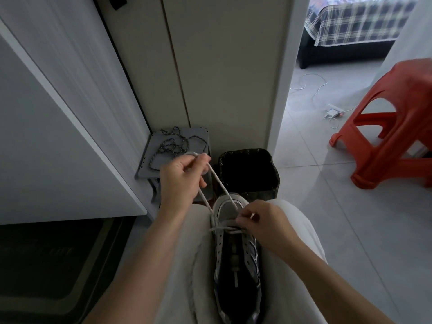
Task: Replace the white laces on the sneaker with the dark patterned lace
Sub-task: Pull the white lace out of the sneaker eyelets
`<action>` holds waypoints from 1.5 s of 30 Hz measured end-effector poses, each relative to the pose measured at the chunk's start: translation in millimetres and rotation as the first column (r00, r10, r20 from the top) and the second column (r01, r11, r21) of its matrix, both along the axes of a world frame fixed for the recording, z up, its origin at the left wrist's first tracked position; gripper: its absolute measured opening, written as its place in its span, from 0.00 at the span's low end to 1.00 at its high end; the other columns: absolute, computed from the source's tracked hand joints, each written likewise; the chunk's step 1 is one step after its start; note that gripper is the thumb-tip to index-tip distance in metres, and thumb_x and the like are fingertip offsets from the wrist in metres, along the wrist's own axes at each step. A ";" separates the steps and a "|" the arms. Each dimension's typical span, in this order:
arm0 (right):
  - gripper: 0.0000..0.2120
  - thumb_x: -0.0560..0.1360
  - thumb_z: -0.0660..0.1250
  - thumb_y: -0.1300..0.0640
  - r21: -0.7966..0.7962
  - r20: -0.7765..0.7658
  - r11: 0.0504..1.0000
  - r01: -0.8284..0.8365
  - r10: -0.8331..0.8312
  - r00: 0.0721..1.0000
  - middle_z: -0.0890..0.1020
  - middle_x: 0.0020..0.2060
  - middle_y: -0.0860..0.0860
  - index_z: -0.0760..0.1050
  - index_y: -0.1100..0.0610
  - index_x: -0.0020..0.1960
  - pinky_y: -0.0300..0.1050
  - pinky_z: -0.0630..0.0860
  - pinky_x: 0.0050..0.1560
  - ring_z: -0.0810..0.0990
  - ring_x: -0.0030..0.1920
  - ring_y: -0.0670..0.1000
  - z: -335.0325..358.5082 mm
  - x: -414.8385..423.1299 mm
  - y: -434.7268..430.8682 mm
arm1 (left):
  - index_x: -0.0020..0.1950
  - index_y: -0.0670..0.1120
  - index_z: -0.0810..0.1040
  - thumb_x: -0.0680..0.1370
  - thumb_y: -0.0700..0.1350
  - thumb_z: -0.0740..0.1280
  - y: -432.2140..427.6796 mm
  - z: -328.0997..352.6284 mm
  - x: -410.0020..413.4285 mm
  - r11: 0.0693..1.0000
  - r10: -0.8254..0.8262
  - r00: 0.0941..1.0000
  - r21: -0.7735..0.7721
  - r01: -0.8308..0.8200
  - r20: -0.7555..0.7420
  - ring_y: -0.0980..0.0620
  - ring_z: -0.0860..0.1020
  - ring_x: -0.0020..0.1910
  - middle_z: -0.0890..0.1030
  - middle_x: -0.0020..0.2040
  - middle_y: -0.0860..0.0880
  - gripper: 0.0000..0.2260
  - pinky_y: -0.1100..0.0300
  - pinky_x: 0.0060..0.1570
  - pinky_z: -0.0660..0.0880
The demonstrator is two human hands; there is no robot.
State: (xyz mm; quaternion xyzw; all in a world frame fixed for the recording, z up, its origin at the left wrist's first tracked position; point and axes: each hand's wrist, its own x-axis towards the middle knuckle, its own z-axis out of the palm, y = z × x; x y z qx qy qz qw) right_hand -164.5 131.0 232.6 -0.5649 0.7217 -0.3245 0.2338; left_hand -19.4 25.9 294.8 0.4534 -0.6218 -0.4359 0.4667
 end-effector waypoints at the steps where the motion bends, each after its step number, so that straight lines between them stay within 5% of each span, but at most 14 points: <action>1: 0.07 0.70 0.71 0.53 -0.031 0.024 0.999 0.037 -0.037 0.999 0.77 0.29 0.40 0.77 0.44 0.34 0.30 0.69 0.33 0.76 0.32 0.37 5.9 -1.4 -3.8 | 0.41 0.47 0.82 0.77 0.47 0.66 1.3 -3.3 1.0 0.997 -0.055 0.998 0.046 0.054 0.035 0.58 0.72 0.22 0.79 0.29 0.55 0.08 0.68 0.23 0.67; 5: 0.03 0.69 0.73 0.57 -0.169 0.154 0.978 0.121 -0.095 0.984 0.77 0.29 0.37 0.82 0.50 0.37 0.25 0.68 0.34 0.76 0.32 0.33 34.4 -7.9 -29.9 | 0.35 0.53 0.80 0.74 0.52 0.70 26.5 -27.3 -4.3 0.902 -0.431 0.797 0.168 0.398 0.423 0.65 0.74 0.26 0.78 0.27 0.61 0.08 0.72 0.29 0.68; 8: 0.11 0.69 0.73 0.58 -0.215 0.250 0.973 0.086 -0.031 0.968 0.80 0.28 0.40 0.78 0.44 0.33 0.26 0.70 0.34 0.77 0.32 0.36 46.7 -1.8 -38.7 | 0.33 0.48 0.77 0.75 0.51 0.68 40.3 -46.9 -15.2 0.900 -0.374 0.656 0.087 0.426 0.656 0.60 0.73 0.27 0.76 0.27 0.55 0.12 0.63 0.30 0.68; 12: 0.08 0.70 0.72 0.55 -0.190 0.337 0.978 0.082 -0.014 0.941 0.82 0.30 0.43 0.79 0.45 0.34 0.32 0.74 0.34 0.79 0.32 0.40 41.2 6.8 -34.9 | 0.32 0.51 0.79 0.75 0.48 0.68 27.0 -50.5 -14.2 0.967 -0.251 0.829 0.087 0.240 0.500 0.60 0.73 0.24 0.75 0.23 0.57 0.11 0.60 0.30 0.70; 16: 0.06 0.69 0.72 0.50 0.031 0.131 0.999 0.005 -0.009 0.991 0.79 0.35 0.44 0.75 0.47 0.42 0.29 0.67 0.31 0.76 0.34 0.41 11.7 2.3 -16.4 | 0.33 0.53 0.80 0.74 0.44 0.70 25.0 -47.0 -10.5 0.979 -0.192 0.936 0.128 0.160 0.295 0.58 0.77 0.24 0.80 0.26 0.52 0.09 0.65 0.28 0.73; 19: 0.06 0.71 0.71 0.51 0.116 0.009 0.993 -0.022 0.021 1.000 0.77 0.37 0.43 0.75 0.50 0.43 0.30 0.67 0.35 0.76 0.38 0.45 -5.6 -0.3 -2.2 | 0.36 0.48 0.82 0.75 0.44 0.70 21.1 -43.7 -12.9 0.987 -0.149 0.958 0.100 0.128 0.244 0.58 0.77 0.23 0.79 0.25 0.54 0.07 0.69 0.27 0.71; 24: 0.07 0.76 0.64 0.51 0.004 -0.175 1.000 0.020 -0.019 0.984 0.78 0.31 0.47 0.74 0.54 0.43 0.41 0.71 0.35 0.74 0.31 0.47 -5.3 -3.5 7.0 | 0.36 0.50 0.81 0.75 0.43 0.69 17.0 -34.0 -21.5 0.986 -0.162 0.968 0.053 0.155 0.193 0.60 0.76 0.23 0.79 0.25 0.59 0.08 0.73 0.28 0.70; 29: 0.07 0.75 0.66 0.48 0.081 -0.164 0.990 -0.114 0.126 0.978 0.76 0.37 0.45 0.74 0.52 0.46 0.38 0.70 0.39 0.74 0.38 0.46 2.4 -4.0 -1.7 | 0.36 0.49 0.81 0.75 0.43 0.69 10.3 -29.2 -25.1 0.991 -0.136 0.975 0.045 0.130 0.176 0.59 0.77 0.23 0.78 0.24 0.55 0.07 0.70 0.29 0.72; 34: 0.06 0.77 0.63 0.51 -0.021 -0.214 1.000 -0.010 0.006 0.977 0.76 0.28 0.42 0.75 0.52 0.43 0.30 0.68 0.30 0.73 0.29 0.42 1.8 -2.0 2.6 | 0.40 0.44 0.82 0.76 0.44 0.69 1.0 -25.1 -20.4 0.996 -0.058 0.995 0.075 0.052 0.082 0.57 0.77 0.23 0.79 0.27 0.50 0.07 0.64 0.27 0.75; 36: 0.07 0.78 0.61 0.53 -0.043 -0.092 0.997 0.065 -0.069 0.993 0.79 0.28 0.41 0.72 0.51 0.42 0.28 0.70 0.33 0.76 0.30 0.38 5.3 -3.4 -0.9 | 0.42 0.45 0.82 0.77 0.44 0.67 -0.1 -26.2 -17.1 0.991 -0.062 0.997 0.126 0.055 0.049 0.58 0.77 0.23 0.80 0.33 0.51 0.07 0.67 0.24 0.71; 39: 0.07 0.79 0.60 0.57 -0.074 0.110 0.985 0.154 -0.145 0.983 0.82 0.29 0.43 0.69 0.54 0.41 0.37 0.75 0.36 0.80 0.30 0.40 11.8 -10.3 -9.3 | 0.42 0.48 0.82 0.78 0.44 0.66 8.4 -37.0 -11.5 0.968 -0.225 0.951 0.165 0.191 0.213 0.59 0.77 0.24 0.80 0.34 0.54 0.06 0.64 0.28 0.73; 42: 0.08 0.78 0.62 0.59 -0.148 0.293 0.967 0.207 -0.157 0.943 0.84 0.30 0.46 0.70 0.55 0.40 0.47 0.78 0.40 0.82 0.32 0.44 21.3 -16.1 -16.3 | 0.39 0.52 0.83 0.75 0.46 0.69 27.3 -49.0 -13.3 0.901 -0.430 0.771 0.161 0.404 0.469 0.58 0.79 0.33 0.81 0.34 0.56 0.05 0.59 0.39 0.76; 45: 0.08 0.76 0.64 0.58 -0.157 0.305 0.971 0.181 -0.127 0.944 0.84 0.32 0.43 0.71 0.53 0.39 0.43 0.77 0.39 0.82 0.34 0.42 26.7 -10.7 -20.3 | 0.26 0.55 0.72 0.73 0.51 0.69 39.5 -57.0 -27.0 0.865 -0.444 0.618 0.130 0.485 0.649 0.57 0.73 0.32 0.73 0.30 0.54 0.15 0.60 0.32 0.65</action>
